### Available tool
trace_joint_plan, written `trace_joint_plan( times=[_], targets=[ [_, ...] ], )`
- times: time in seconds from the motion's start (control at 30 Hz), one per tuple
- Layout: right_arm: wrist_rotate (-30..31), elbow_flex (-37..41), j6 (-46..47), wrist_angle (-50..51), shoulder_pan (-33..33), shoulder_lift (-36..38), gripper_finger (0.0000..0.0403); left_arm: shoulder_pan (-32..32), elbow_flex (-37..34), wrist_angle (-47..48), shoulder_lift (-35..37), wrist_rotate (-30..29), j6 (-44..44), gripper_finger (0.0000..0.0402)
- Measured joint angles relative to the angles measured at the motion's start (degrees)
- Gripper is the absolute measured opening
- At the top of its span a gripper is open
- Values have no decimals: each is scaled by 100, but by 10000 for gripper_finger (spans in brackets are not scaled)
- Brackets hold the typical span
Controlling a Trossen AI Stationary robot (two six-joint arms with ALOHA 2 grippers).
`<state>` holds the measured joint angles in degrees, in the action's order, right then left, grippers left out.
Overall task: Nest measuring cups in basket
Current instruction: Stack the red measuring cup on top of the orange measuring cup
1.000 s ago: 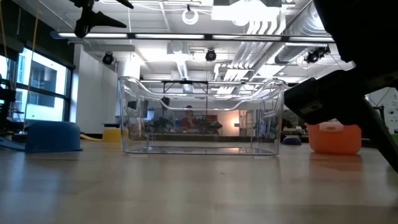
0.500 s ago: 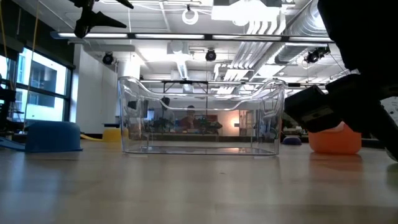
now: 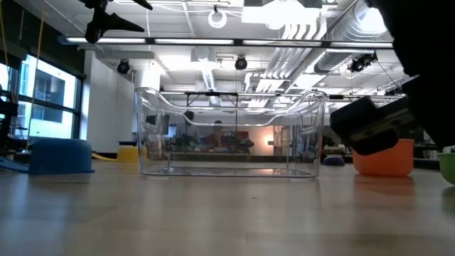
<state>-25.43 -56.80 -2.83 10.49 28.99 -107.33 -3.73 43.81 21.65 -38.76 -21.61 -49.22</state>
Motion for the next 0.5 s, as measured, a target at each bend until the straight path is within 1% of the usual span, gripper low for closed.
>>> trace_joint_plan(
  times=[0.1, 0.27, 0.33, 0.5],
  targets=[
    [-162, 3, 4, 21, -65, 0, 7, 0, 0, 0, 0, -2, 159, 218],
    [-288, 4, 68, 38, -165, 0, 3, 0, 0, -2, 0, -2, 182, 218],
    [-487, 12, 90, 65, -226, 30, 2, 0, 0, -1, 0, -2, 182, 218],
    [-874, 17, 284, 132, -482, 395, 0, 0, 0, -4, 2, -12, 186, 218]
  ],
)
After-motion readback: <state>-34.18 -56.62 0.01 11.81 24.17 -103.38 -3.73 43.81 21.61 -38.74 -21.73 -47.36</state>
